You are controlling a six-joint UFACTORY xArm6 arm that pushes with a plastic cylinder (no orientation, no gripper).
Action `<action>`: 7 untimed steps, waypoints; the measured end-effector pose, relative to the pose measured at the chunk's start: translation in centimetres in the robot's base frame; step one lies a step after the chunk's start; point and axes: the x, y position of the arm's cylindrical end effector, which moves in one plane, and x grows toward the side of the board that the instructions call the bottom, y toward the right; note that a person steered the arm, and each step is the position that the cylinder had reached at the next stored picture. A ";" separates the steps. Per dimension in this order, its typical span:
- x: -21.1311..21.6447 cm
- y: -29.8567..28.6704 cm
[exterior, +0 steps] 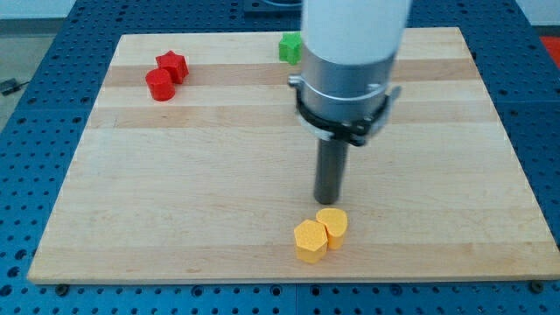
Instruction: Push the green blocks slightly to right
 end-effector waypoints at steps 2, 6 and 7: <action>-7.1 -11.4; -24.7 -14.3; -27.0 -13.4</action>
